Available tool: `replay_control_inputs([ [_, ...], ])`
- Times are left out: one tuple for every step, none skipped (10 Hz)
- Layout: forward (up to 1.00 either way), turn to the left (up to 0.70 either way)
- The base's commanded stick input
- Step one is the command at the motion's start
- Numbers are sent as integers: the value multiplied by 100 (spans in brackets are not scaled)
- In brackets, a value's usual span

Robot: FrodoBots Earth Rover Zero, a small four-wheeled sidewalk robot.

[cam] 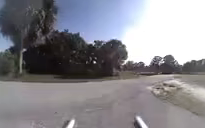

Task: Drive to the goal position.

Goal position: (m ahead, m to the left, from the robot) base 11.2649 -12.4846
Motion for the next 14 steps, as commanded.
replay_control_inputs([
  [70,0],
  [70,0],
  [70,0],
  [70,0],
  [70,0],
  [70,0],
  [70,0],
  [70,0],
  [70,0],
  [70,0],
  [70,0],
  [70,-10],
  [70,-35],
  [70,-24],
])
